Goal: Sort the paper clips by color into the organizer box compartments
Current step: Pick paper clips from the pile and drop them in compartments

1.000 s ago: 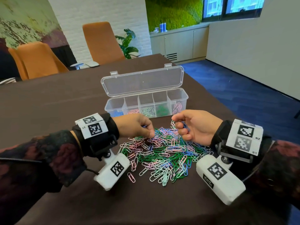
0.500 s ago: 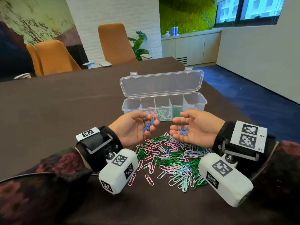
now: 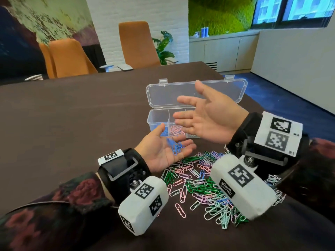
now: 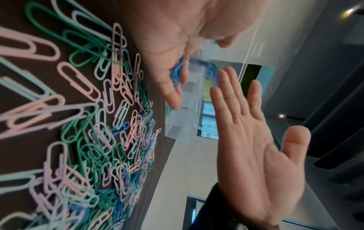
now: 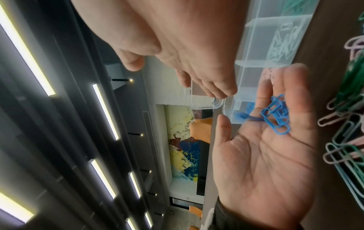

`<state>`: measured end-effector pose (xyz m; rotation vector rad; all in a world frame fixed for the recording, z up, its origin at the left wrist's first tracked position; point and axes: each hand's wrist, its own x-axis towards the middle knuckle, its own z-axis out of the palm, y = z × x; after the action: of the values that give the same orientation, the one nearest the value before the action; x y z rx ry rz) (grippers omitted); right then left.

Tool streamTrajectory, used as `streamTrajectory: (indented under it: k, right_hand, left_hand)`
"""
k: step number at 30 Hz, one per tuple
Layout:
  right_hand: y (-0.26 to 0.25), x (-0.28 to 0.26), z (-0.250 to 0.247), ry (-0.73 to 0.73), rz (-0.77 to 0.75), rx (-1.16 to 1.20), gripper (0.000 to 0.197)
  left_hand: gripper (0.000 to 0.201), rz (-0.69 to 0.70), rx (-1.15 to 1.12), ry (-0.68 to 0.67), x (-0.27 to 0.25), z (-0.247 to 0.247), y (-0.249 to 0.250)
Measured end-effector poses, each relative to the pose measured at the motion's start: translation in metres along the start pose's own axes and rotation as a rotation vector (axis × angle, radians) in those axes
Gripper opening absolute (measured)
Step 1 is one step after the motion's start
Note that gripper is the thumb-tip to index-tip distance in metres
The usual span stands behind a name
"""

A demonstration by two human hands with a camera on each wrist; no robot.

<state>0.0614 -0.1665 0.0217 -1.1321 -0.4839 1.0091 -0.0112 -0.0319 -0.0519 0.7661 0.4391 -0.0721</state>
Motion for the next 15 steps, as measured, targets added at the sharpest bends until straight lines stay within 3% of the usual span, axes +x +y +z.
streamTrajectory:
  k: [4, 6, 12, 15]
  right_hand:
    - [-0.003, -0.009, -0.02, 0.058, -0.035, -0.159, 0.054]
    - [-0.002, -0.017, -0.036, 0.123, -0.04, -0.267, 0.046]
    - [0.007, -0.04, -0.079, 0.276, -0.064, -0.473, 0.03]
    - [0.01, -0.048, -0.091, 0.311, -0.081, -0.468, 0.029]
  left_hand:
    - [0.031, -0.011, 0.102, 0.019, -0.005, 0.002, 0.003]
    - [0.034, 0.064, 0.166, 0.026, -0.004, 0.004, 0.012]
    - [0.042, 0.577, 0.4, 0.179, 0.015, 0.026, 0.066]
    - [0.042, 0.742, 0.551, 0.31, 0.036, 0.029, 0.084]
